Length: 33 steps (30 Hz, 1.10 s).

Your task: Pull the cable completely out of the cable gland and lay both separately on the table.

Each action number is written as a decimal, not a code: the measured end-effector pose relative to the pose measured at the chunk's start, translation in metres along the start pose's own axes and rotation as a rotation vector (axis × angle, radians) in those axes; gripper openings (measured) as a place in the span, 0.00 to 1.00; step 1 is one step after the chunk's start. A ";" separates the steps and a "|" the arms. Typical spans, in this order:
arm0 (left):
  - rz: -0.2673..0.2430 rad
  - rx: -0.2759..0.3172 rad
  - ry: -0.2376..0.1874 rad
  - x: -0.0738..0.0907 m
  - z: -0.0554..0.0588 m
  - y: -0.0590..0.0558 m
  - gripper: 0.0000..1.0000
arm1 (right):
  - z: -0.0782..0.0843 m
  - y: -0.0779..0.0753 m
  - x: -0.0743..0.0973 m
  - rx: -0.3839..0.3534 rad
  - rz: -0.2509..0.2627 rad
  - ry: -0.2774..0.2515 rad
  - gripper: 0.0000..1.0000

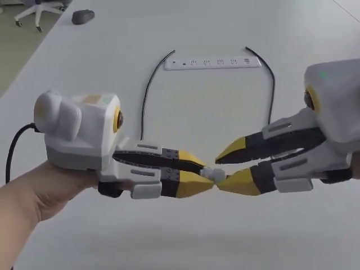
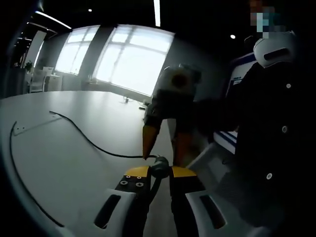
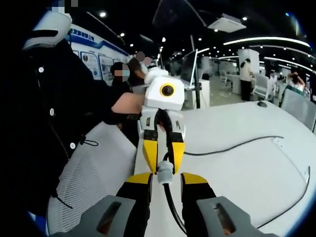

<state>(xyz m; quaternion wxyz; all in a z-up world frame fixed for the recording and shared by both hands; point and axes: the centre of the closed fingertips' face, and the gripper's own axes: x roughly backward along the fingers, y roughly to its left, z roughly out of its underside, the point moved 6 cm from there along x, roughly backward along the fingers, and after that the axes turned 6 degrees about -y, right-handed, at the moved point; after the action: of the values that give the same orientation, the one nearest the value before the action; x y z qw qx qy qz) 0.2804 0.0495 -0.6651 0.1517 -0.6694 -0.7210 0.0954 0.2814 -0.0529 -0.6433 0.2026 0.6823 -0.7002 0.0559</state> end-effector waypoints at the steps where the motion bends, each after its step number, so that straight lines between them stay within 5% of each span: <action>1: 0.004 -0.015 -0.003 0.000 -0.001 -0.001 0.15 | -0.001 0.000 0.000 -0.016 -0.012 -0.011 0.18; 3: 0.016 -0.058 -0.002 0.000 -0.002 -0.002 0.15 | -0.005 0.001 0.001 -0.083 -0.036 -0.045 0.19; 15: 0.034 -0.188 -0.036 0.004 -0.015 -0.011 0.15 | -0.004 0.001 0.002 -0.167 -0.066 -0.050 0.11; 28: 0.048 -0.218 -0.025 0.001 -0.016 -0.013 0.15 | -0.002 0.003 0.004 -0.259 -0.097 -0.042 0.09; 33: 0.047 -0.214 -0.015 0.000 -0.015 -0.012 0.15 | -0.001 0.003 0.003 -0.214 -0.080 -0.025 0.08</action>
<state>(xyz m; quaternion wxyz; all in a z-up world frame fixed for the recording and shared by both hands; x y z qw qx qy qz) 0.2744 0.0475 -0.6473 0.0716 -0.6978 -0.7122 0.0264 0.2782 -0.0554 -0.6406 0.2675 0.6849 -0.6768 -0.0360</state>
